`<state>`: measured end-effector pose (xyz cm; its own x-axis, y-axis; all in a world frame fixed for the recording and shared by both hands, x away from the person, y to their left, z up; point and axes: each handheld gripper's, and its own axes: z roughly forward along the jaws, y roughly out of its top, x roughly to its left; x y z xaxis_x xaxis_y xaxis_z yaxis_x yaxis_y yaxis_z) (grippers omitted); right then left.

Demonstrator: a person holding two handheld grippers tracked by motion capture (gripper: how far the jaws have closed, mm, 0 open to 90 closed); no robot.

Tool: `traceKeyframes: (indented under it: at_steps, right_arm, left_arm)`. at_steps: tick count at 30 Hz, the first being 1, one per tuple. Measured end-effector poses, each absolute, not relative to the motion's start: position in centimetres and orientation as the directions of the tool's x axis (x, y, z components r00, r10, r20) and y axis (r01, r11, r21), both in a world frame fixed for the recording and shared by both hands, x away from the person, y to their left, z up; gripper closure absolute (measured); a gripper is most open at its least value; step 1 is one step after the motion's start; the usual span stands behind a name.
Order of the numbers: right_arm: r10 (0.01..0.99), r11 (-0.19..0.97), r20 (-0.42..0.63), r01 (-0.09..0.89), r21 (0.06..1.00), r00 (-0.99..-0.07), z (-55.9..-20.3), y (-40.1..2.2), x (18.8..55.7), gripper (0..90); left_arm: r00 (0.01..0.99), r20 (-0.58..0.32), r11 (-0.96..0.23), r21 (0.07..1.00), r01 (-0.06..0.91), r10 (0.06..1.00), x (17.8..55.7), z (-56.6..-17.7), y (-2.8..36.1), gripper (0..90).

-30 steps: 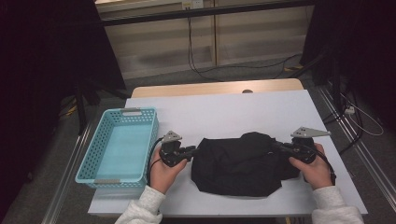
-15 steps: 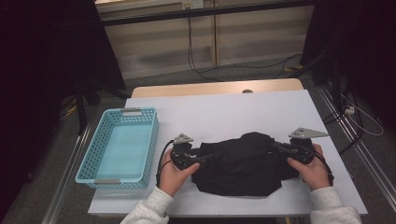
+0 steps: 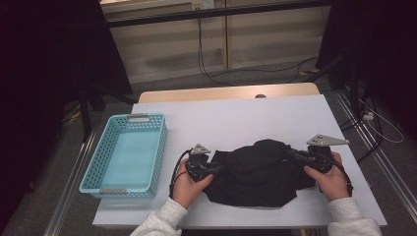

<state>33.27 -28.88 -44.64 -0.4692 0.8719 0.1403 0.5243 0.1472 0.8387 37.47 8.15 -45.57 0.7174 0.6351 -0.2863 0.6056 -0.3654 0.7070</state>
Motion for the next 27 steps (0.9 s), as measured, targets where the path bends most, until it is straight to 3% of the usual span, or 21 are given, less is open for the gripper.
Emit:
traceKeyframes:
  at_steps: [6,16,27]
  right_arm:
    - [0.877,0.133,0.142,0.516,0.846,-0.46,-44.3,-29.1,33.1,88.2]
    - [0.891,0.089,0.146,0.481,0.872,-0.43,-43.5,-30.1,32.9,88.3]
    - [0.883,0.051,0.16,0.427,0.903,-0.442,-41.8,-30.4,32.8,88.2]
  left_arm:
    - [0.701,-0.292,-0.337,0.716,0.612,0.651,37.6,-44.8,9.4,85.1]
    - [0.689,-0.318,-0.207,0.799,0.564,0.652,38.4,-41.5,12.2,86.4]
    - [0.684,-0.325,-0.156,0.826,0.541,0.653,38.9,-40.3,13.5,86.6]
